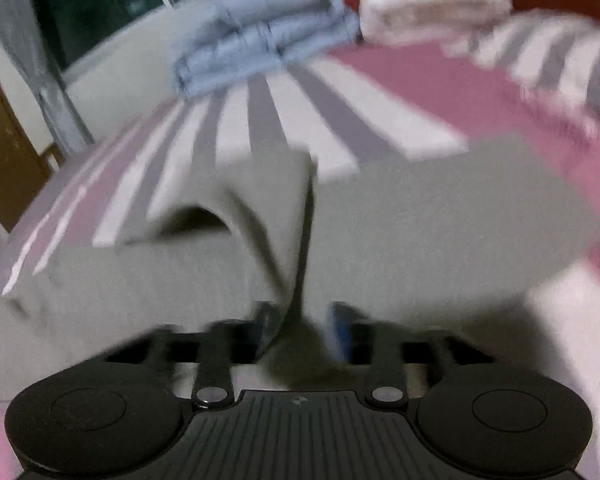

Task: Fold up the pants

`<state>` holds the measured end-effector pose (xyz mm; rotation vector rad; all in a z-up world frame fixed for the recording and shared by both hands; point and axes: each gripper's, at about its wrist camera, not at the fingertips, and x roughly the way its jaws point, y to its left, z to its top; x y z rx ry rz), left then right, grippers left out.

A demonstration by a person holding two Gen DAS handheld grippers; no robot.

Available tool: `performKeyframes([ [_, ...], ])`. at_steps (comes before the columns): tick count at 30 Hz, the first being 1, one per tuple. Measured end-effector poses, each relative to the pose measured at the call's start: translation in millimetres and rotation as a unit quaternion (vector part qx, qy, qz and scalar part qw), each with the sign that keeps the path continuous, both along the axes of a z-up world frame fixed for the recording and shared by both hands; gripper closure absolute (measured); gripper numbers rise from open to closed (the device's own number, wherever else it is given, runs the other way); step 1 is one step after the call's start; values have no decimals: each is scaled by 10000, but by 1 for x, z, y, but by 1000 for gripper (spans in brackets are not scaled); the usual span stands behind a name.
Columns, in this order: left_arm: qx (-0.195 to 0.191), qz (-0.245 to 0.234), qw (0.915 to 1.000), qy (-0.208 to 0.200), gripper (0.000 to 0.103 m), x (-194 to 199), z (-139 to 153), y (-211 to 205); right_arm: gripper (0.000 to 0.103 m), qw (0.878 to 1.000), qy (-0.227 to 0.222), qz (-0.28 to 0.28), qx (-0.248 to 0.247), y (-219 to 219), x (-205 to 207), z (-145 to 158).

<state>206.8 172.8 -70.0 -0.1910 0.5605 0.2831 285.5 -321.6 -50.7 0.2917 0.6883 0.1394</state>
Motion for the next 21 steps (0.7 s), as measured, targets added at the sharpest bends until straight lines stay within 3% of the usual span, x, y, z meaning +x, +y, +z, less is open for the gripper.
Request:
performKeyframes([
  [4, 10, 5, 10000, 10, 40, 1, 0, 0, 41, 9916, -406, 702, -1007, 36, 26, 23],
  [8, 12, 11, 10000, 25, 39, 2, 0, 0, 41, 9564, -601, 1386, -2499, 88, 58, 16],
  [10, 16, 20, 10000, 39, 39, 3, 1, 0, 41, 9413, -664, 1546, -2927, 103, 74, 6],
  [12, 29, 23, 10000, 52, 38, 3, 0, 0, 41, 9350, -710, 1606, -3083, 108, 87, 3],
  [13, 31, 23, 10000, 52, 38, 3, 0, 0, 55, 9371, -739, 1611, -3007, 104, 86, 0],
  [14, 28, 25, 10000, 51, 38, 3, 0, 0, 82, 9439, -686, 1561, -2828, 97, 87, 2],
  [15, 27, 24, 10000, 49, 38, 3, 0, 0, 99, 9575, -553, 1379, -2473, 82, 86, 7],
  [16, 30, 25, 10000, 49, 38, 3, 0, 0, 99, 9746, -537, 1020, -1917, 59, 84, 16],
  [18, 23, 22, 10000, 44, 38, 3, 0, 0, 99, 9943, -562, 212, -880, 11, 66, 30],
  [19, 16, 19, 10000, 39, 38, 3, 0, 0, 99, 9980, -547, -269, -144, -23, 51, 33],
  [21, 7, 11, 10000, 27, 38, 2, 0, 1, 99, 9878, -443, -1124, 983, -81, 22, 24],
])
